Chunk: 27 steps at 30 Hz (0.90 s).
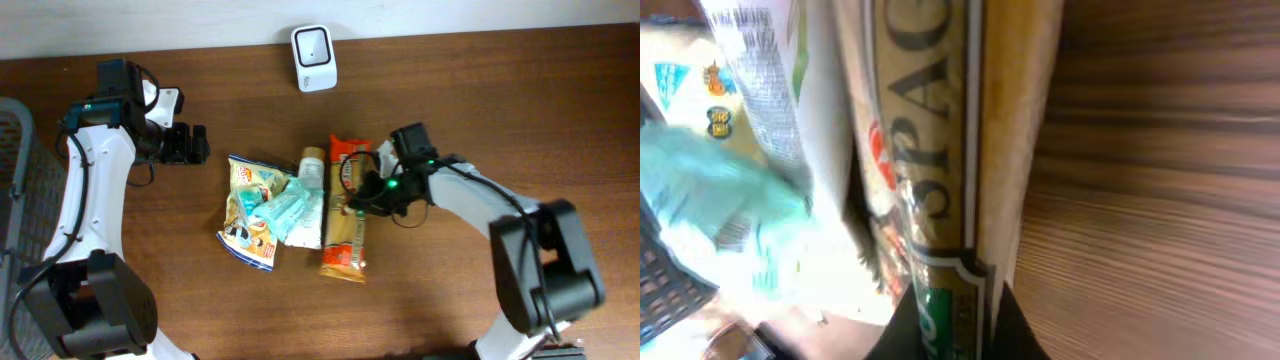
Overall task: Scan the item barcode
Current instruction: 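Grasp the spaghetti pack with the right gripper and lift it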
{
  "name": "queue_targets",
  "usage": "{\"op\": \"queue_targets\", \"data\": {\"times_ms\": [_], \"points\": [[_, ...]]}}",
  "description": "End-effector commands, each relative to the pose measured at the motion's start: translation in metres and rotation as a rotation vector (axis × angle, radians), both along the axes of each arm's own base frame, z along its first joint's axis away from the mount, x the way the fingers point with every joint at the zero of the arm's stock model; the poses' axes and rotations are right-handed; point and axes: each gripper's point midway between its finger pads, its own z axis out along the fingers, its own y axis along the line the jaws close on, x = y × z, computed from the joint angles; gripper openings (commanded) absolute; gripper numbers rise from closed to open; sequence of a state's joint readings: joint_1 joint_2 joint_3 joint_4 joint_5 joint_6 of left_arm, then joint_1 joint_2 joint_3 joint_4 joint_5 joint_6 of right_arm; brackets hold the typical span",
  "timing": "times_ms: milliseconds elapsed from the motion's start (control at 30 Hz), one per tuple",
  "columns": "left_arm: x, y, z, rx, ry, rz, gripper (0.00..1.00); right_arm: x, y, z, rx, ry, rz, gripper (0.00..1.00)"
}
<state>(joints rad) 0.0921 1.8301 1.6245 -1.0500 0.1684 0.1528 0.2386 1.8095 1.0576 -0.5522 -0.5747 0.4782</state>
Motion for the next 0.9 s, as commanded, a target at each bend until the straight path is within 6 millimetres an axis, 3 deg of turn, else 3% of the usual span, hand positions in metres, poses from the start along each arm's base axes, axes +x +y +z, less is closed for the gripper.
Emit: {"op": "queue_targets", "data": {"times_ms": [0, 67, 100, 200, 267, 333, 367, 433, 467, 500, 567, 600, 700, 733, 767, 833, 867], "points": [[-0.001, -0.001, -0.003, -0.015, 0.009, 0.007, 0.99, 0.027, -0.061, 0.079, -0.359, -0.197, 0.019, 0.04], [-0.001, -0.001, -0.003, -0.015, 0.009, 0.008, 0.99, 0.027, -0.107, 0.107, -0.679, -0.182, 0.032, 0.04], [-0.001, -0.001, -0.003, -0.015, 0.009, 0.008, 0.99, 0.027, -0.122, 0.107, -0.799, -0.156, 0.049, 0.04], [-0.001, -0.001, -0.003, -0.015, 0.009, 0.008, 0.99, 0.020, -0.153, 0.073, -1.060, 0.007, 0.142, 0.04], [-0.001, -0.001, -0.003, -0.015, 0.009, 0.008, 0.99, 0.021, -0.157, 0.039, -1.138, 0.109, 0.196, 0.04], [-0.001, -0.001, -0.003, -0.015, 0.009, 0.008, 0.99, 0.021, -0.145, 0.014, -1.158, 0.169, 0.275, 0.04], [-0.001, -0.001, -0.003, -0.015, 0.009, 0.008, 0.99, 0.014, -0.130, 0.003, -1.147, 0.188, 0.347, 0.10], [-0.001, -0.001, -0.003, -0.015, 0.009, 0.007, 0.99, 0.003, -0.089, -0.006, -1.050, 0.174, 0.424, 0.42], [-0.001, -0.001, -0.003, -0.015, 0.009, 0.008, 0.99, -0.008, -0.054, -0.008, -0.960, 0.161, 0.471, 0.59], [-0.001, -0.001, -0.003, -0.015, 0.009, 0.008, 0.99, -0.016, -0.032, -0.010, -0.900, 0.157, 0.500, 0.70], [-0.001, -0.001, -0.003, -0.015, 0.009, 0.008, 0.99, -0.037, 0.011, -0.014, -0.753, 0.142, 0.634, 0.82], [-0.001, -0.001, -0.003, -0.015, 0.009, 0.008, 0.99, -0.048, 0.034, -0.014, -0.663, 0.128, 0.709, 0.83], [-0.001, -0.001, -0.003, -0.014, 0.009, 0.008, 0.99, -0.030, 0.039, 0.011, -0.618, 0.078, 0.674, 0.82], [-0.001, -0.001, -0.003, -0.014, 0.009, 0.008, 0.99, -0.011, 0.033, 0.036, -0.600, 0.037, 0.618, 0.82], [-0.001, -0.001, -0.003, -0.015, 0.009, 0.008, 0.99, 0.015, 0.015, 0.079, -0.534, -0.026, 0.546, 0.82], [-0.001, -0.001, -0.003, -0.015, 0.009, 0.008, 0.99, 0.035, -0.010, 0.109, -0.414, -0.063, 0.489, 0.82], [-0.001, -0.001, -0.003, -0.015, 0.009, 0.008, 0.99, 0.041, -0.025, 0.114, -0.351, -0.064, 0.465, 0.82]]}}
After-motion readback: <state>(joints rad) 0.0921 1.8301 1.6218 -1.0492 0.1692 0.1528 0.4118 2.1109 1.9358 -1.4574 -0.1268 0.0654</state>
